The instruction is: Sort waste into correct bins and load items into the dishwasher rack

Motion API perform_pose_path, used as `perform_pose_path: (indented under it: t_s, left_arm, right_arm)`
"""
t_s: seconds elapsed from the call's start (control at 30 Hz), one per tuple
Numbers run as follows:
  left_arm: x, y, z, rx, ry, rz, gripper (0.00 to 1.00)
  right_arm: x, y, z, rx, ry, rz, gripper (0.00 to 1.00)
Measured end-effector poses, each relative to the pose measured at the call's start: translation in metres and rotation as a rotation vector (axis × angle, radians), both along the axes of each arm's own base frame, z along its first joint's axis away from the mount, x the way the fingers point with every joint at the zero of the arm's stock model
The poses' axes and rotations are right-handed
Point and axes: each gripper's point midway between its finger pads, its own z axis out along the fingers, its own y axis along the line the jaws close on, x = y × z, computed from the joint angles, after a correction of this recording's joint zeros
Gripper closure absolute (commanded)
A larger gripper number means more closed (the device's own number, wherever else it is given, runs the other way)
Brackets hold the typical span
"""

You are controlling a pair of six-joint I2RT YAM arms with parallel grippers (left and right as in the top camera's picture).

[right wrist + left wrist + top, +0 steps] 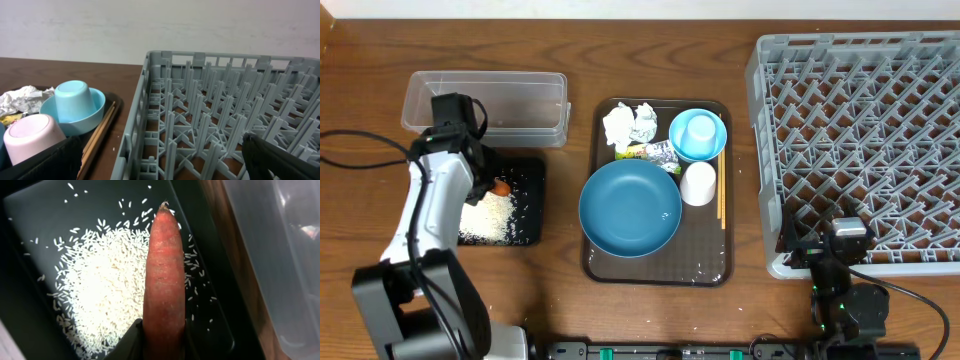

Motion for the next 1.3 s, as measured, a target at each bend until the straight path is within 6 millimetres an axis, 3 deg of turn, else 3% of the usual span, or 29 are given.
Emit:
perform_pose_path:
  t_s: [0.13, 0.17, 0.43, 0.6, 0.73, 1.17, 1.3]
  left_arm:
    - [-0.002, 0.001, -0.012, -0.003, 0.035, 0.002, 0.82]
    - [-0.002, 0.001, -0.015, -0.005, 0.046, 0.002, 0.78]
    - [-0.013, -0.001, -0.034, -0.02, 0.13, 0.003, 0.77]
    - [-0.017, -0.002, -0.034, -0.023, 0.147, 0.002, 0.74]
    - [-0.02, -0.002, -0.034, -0.02, 0.161, -0.007, 0.57]
    - [-0.034, -0.003, -0.034, -0.025, 0.221, -0.014, 0.58]
    - [-0.04, -0.005, -0.016, -0.019, 0.199, -0.022, 0.57]
  right_arm:
    - [0.0, 0.0, 0.0, 0.0, 0.0, 0.0, 0.01]
    - [0.0, 0.0, 0.0, 0.0, 0.0, 0.0, 0.01]
    - [0.0, 0.0, 0.0, 0.0, 0.0, 0.0, 0.01]
    - [0.0, 0.0, 0.0, 0.0, 0.0, 0.0, 0.01]
    - [0.0, 0.0, 0.0, 0.0, 0.0, 0.0, 0.01]
    - [0.0, 0.0, 0.0, 0.0, 0.0, 0.0, 0.01]
    - [0.0, 0.0, 0.0, 0.0, 0.0, 0.0, 0.01]
